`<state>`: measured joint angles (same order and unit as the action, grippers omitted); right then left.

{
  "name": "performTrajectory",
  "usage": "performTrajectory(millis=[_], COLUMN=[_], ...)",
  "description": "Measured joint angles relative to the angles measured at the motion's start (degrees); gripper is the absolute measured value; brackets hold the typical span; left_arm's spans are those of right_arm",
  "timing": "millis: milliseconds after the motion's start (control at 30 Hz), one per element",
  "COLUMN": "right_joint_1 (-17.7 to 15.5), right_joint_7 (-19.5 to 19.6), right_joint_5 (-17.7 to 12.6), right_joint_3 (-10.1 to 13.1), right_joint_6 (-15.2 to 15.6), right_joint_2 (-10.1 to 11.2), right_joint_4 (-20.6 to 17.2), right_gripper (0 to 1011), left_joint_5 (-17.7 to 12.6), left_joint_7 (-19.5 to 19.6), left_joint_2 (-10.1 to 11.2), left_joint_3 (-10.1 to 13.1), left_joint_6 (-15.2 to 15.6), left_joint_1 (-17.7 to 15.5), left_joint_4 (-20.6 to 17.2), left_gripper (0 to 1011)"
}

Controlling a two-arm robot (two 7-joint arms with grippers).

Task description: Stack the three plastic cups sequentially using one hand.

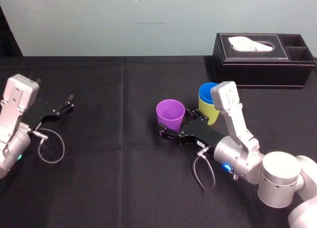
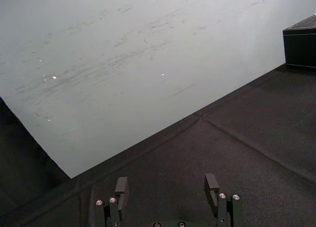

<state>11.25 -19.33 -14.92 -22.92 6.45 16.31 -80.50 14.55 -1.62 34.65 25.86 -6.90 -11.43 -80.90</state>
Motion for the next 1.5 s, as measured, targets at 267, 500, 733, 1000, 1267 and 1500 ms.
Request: performTrajectory(millis=[267, 500, 733, 1000, 1267, 1500], right_joint_1=[0.2, 0.3, 0.3, 0.3, 0.3, 0.2], right_joint_7=[0.7, 0.8, 0.8, 0.8, 0.8, 0.8], right_joint_5=[0.6, 1.1, 1.1, 1.1, 1.1, 1.1], right_joint_3=[0.3, 0.4, 0.5, 0.5, 0.4, 0.4], right_joint_6=[-1.2, -1.7, -1.7, -1.7, -1.6, -1.6], right_joint_2=[-1.2, -1.9, -2.1, -2.0, -2.0, -1.9], right_joint_4=[0.9, 1.6, 1.8, 1.7, 1.7, 1.6], right_gripper=[1004, 1004, 1004, 997, 821, 733], left_joint_5=[0.0, 0.0, 0.0, 0.0, 0.0, 0.0], left_joint_7=[0.0, 0.0, 0.0, 0.0, 0.0, 0.0], left_joint_2=[0.0, 0.0, 0.0, 0.0, 0.0, 0.0], left_joint_3=[0.0, 0.0, 0.0, 0.0, 0.0, 0.0], left_joint_6=[0.0, 0.0, 0.0, 0.0, 0.0, 0.0], left_joint_1=[0.0, 0.0, 0.0, 0.0, 0.0, 0.0], left_joint_4=[0.0, 0.0, 0.0, 0.0, 0.0, 0.0], left_gripper=[1011, 1011, 1011, 1011, 1011, 1011])
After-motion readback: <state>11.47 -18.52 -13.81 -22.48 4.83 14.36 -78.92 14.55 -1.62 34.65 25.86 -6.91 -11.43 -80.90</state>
